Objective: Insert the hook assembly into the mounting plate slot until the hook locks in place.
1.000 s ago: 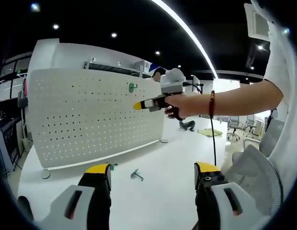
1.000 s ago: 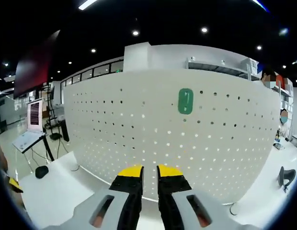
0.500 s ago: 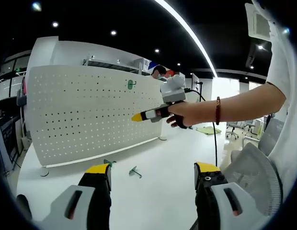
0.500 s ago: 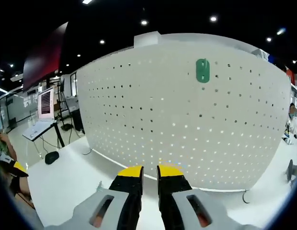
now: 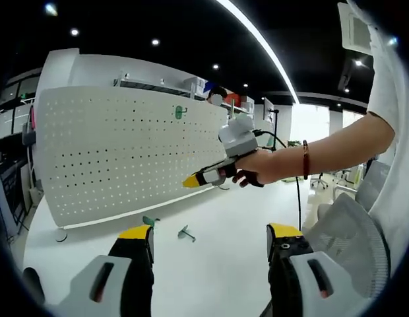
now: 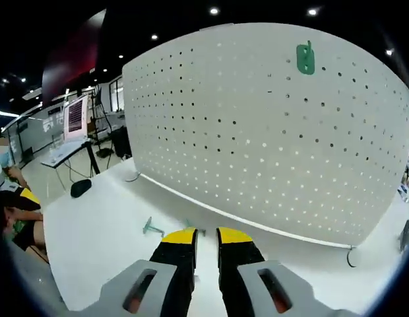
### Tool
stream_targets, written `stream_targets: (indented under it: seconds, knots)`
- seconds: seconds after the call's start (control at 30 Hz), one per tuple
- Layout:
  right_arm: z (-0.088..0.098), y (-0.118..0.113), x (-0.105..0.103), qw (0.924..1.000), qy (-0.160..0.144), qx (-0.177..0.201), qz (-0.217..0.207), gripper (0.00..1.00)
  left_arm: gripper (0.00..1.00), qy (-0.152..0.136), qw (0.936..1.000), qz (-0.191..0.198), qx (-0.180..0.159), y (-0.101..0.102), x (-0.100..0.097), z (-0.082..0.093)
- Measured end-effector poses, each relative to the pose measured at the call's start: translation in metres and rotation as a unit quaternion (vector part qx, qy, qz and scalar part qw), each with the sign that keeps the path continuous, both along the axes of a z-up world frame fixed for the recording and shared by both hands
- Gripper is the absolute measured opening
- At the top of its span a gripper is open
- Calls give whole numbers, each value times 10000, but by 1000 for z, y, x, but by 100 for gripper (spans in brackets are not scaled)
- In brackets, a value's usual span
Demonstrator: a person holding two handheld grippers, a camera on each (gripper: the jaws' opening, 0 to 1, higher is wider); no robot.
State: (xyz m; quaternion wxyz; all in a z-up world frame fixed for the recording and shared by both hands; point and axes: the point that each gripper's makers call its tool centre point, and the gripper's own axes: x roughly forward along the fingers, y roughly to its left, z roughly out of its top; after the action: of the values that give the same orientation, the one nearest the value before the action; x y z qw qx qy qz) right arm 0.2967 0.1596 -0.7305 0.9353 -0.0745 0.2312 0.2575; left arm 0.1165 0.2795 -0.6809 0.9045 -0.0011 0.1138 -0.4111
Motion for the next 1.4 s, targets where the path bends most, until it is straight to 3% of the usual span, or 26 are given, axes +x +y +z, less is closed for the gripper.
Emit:
stream_targets:
  seconds: [0.2,0.3,0.47,0.83,0.9,1.4]
  knots:
    - [-22,8,-12,9984,232,-354,363,12,72,-26,10000,-5,37,3,1,1]
    - [-28,13,-15,9981,332,-276,439,12,72,-28,10000,0,41,4,-1,1]
    - [-40,21,-23,9942,495,-558,779,13,72,16,10000,27,15,5,-3,-3]
    - [-58,26,-26,9891,694,-810,1012,15,72,78,9999,70,-28,8,0,-9]
    - [-63,25,-26,9860,704,-1044,1091,15,72,82,9999,72,-29,9,1,-9]
    - [-86,26,-28,9799,929,-1270,1223,16,72,181,9996,201,-125,16,1,-16]
